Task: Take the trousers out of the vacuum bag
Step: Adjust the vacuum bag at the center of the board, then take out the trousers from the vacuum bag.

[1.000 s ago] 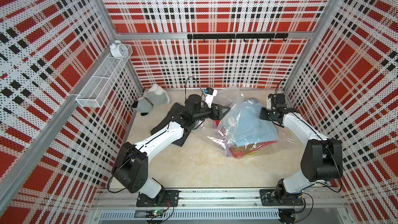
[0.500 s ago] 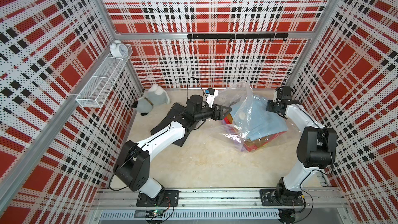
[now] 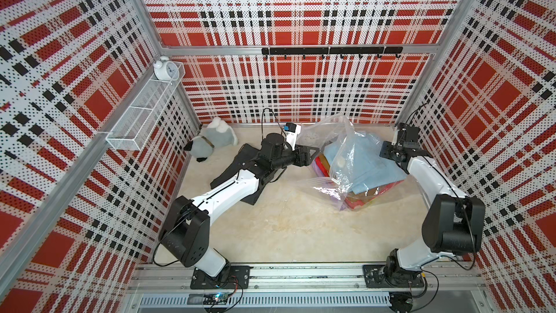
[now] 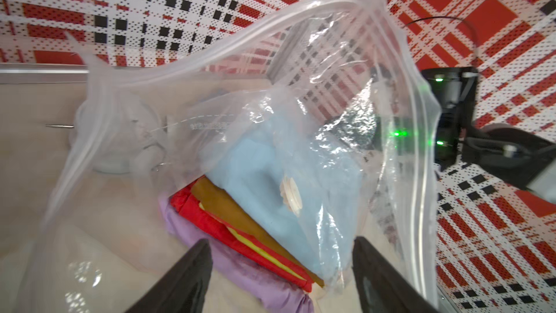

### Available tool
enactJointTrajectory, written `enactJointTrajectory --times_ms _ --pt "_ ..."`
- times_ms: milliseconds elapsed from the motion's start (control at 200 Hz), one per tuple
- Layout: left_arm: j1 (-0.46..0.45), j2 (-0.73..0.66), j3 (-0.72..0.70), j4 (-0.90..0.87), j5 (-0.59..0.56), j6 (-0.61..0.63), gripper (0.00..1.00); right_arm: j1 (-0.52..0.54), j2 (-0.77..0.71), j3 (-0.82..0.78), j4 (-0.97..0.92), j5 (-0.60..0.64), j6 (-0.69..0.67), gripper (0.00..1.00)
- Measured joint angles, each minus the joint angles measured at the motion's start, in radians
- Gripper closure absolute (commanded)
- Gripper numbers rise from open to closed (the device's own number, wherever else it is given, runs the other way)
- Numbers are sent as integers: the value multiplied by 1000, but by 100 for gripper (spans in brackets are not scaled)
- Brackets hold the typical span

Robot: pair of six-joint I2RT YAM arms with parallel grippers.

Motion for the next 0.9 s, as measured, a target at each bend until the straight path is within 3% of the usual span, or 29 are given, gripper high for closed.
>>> enactJointTrajectory --times_ms 210,386,621,902 --pt "33 -5 -13 -27 -65 18 22 239 -159 76 -119 23 -17 36" --pt "61 -42 -67 -32 -86 22 22 357 -206 253 -208 34 -15 30" --pt "74 -106 -105 -29 -94 23 22 538 -115 482 -262 84 -40 30" --pt "74 -151 -115 -22 -101 29 22 570 47 526 -363 224 -52 31"
